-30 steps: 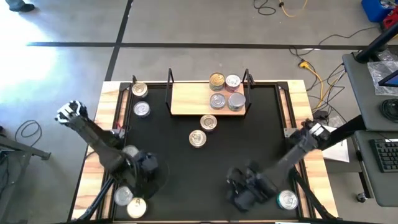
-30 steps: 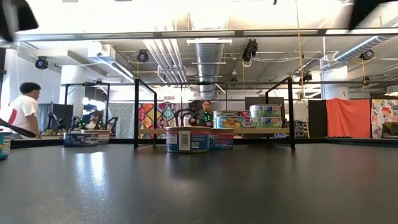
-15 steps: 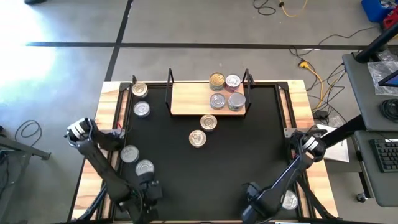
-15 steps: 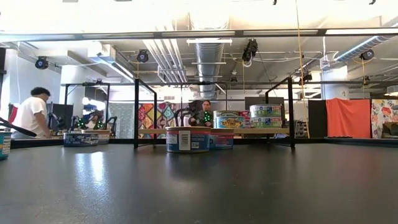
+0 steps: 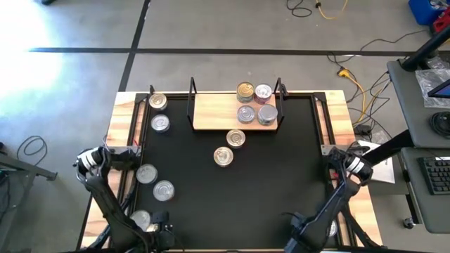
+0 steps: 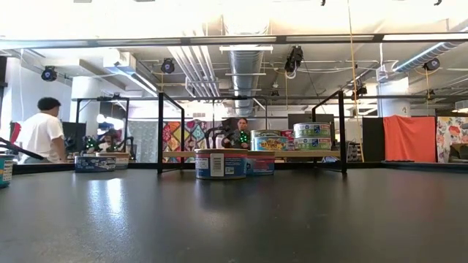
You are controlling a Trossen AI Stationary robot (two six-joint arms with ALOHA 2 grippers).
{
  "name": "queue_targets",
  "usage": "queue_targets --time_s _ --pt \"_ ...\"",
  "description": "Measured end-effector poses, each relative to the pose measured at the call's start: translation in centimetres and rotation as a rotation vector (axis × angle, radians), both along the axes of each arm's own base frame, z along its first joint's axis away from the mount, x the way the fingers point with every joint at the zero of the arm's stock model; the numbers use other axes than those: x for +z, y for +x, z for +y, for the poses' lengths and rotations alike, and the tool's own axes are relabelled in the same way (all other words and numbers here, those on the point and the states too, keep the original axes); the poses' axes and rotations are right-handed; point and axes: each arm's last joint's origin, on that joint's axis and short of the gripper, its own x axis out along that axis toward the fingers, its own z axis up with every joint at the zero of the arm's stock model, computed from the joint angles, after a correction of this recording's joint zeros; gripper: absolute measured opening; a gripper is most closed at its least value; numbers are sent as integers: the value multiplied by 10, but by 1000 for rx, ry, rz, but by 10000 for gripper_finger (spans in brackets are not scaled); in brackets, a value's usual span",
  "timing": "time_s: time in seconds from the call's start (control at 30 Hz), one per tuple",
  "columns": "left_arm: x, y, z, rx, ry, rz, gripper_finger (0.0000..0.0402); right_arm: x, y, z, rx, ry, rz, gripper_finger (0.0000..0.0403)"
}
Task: Stack canned seafood by type on shelf
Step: Stack the yellow-blue tuna can on top of the other yellow-blue tuna can on the shelf
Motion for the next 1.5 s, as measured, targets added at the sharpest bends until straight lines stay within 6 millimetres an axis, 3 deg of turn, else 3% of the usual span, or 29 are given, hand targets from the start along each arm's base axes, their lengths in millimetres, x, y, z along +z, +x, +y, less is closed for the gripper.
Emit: queue_targets --time_s 0.13,0.23,0.4,0.57,0.73,0.9,1.3,1.5 --pt "4 -4 -2 0 -19 6 0 -9 -12 2 11 -28 31 18" --pt "9 -8 3 6 -33 81 0 -11 -7 8 -21 -1 -42 18" --pt "14 -18 13 18 -78 301 0 -3 22 20 -63 -18 -435 18" --pt "11 -27 19 11 -69 502 0 15 47 12 -101 -189 -730 17" --pt "6 -39 38 74 79 624 0 24 64 -2 -68 -226 -772 17" --pt "0 -32 56 72 -68 653 0 25 76 -12 -15 -219 -775 17" --pt "-12 -1 155 385 -167 631 0 26 88 -21 6 -274 -866 18" --pt "-36 -1 184 464 -136 711 0 26 87 -13 -36 -244 -904 17"
